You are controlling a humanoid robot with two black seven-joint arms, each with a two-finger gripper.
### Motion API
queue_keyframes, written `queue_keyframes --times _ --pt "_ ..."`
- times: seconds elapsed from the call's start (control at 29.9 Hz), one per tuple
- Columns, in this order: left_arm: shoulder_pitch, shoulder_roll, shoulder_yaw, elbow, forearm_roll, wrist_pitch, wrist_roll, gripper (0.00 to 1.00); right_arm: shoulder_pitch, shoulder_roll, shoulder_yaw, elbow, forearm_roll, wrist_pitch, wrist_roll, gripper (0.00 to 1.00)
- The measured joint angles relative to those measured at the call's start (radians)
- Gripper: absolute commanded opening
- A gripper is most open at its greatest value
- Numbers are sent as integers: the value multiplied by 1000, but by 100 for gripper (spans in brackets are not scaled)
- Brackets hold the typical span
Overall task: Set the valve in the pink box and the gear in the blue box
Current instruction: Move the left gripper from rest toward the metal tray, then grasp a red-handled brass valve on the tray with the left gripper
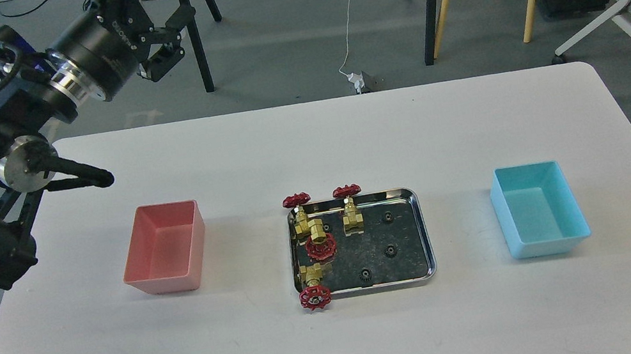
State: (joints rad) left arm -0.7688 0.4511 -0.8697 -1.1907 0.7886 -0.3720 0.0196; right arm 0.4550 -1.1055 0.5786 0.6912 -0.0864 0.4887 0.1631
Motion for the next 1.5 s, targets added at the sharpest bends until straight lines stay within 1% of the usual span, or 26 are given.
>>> queue_keyframes --times 0.17,0.33,0.47,0.6,0.67,0.8,0.97,1.04,1.14,1.2,1.5 --pt "72 8 90 -110 369 7 -1 94 23 5 19 -5 -1 0 5 99" --pt "115 26 204 -188 739 15 1 94 125 1 23 -9 -2 0 5 99" --pt "135 22 294 -201 1015 76 1 93 167 -1 21 -11 -3 0 -1 99" --pt "163 -6 352 -197 1209 147 -8 94 195 -2 9 -12 -18 0 -22 99" --pt "186 -27 360 -195 1279 169 -14 94 196 -2 0 -14 -39 0 -25 99" --pt "232 -71 353 -184 1339 210 -23 94 141 -16 -26 -55 -60 0 -16 99" --pt "239 -145 348 -120 1349 297 -27 94 -30 -18 -41 -68 -64 0 27 99" --pt "240 -167 348 -87 1372 315 -38 94 -69 -13 -43 -68 -64 0 35 99" --pt "243 -187 352 -51 1390 326 -61 94 -88 -10 -45 -69 -64 0 39 99" --pt "249 -194 356 -29 1392 326 -68 94 -92 -10 -45 -70 -64 0 40 99" --pt "276 -253 365 106 1393 316 -60 94 -91 1 -40 -122 -64 0 40 99"
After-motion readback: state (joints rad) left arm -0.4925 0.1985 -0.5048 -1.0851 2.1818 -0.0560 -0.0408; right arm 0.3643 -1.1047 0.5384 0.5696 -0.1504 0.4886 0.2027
